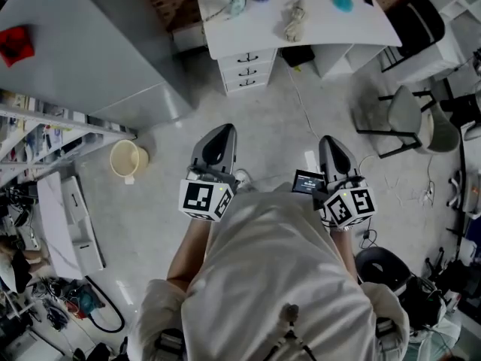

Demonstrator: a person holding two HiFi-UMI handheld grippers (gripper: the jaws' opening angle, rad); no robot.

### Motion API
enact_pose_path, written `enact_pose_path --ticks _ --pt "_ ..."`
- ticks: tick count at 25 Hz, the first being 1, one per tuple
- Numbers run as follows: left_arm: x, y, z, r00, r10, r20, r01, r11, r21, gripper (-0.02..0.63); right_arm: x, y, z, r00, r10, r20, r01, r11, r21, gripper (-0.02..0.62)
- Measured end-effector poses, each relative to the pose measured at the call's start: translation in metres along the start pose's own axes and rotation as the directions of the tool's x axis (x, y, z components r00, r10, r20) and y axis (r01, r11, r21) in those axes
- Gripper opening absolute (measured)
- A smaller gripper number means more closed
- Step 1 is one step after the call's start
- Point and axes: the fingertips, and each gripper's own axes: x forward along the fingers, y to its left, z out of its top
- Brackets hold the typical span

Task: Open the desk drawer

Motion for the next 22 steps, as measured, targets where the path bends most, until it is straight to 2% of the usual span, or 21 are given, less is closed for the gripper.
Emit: enact_pose_path --ticks 6,10,13,17,22 --pt "0.013 0.022 -0.01 0.998 0.042 -0.036 -0.044 0.998 -0.037 0.008 0.043 -0.001 -0.004 0.997 0.051 -0.058 -0.051 0.999 -0.011 0.026" --pt "0.041 0.025 -0.028 0.994 0.065 -0.088 -0.069 0.997 -0.044 0.008 0.069 -0.02 -0.006 0.99 0.089 -0.11 -0.097 0.993 -0.065 0.027" --pt "0.077 0.027 -0.027 0.991 0.095 -0.095 -0.097 0.995 -0.018 0.008 0.094 -0.05 -0.004 0.982 0.118 -0.145 -0.132 0.987 -0.092 0.028" --pt "0.116 0.034 -0.015 0.982 0.177 -0.07 -0.177 0.984 0.005 0.008 0.134 -0.083 0.002 0.964 0.187 -0.187 -0.208 0.973 -0.099 0.026" --pt "0.16 0.036 -0.015 0.965 0.25 -0.078 -0.246 0.967 0.059 0.008 0.186 -0.115 0.018 0.936 0.278 -0.214 -0.316 0.934 -0.169 0.028"
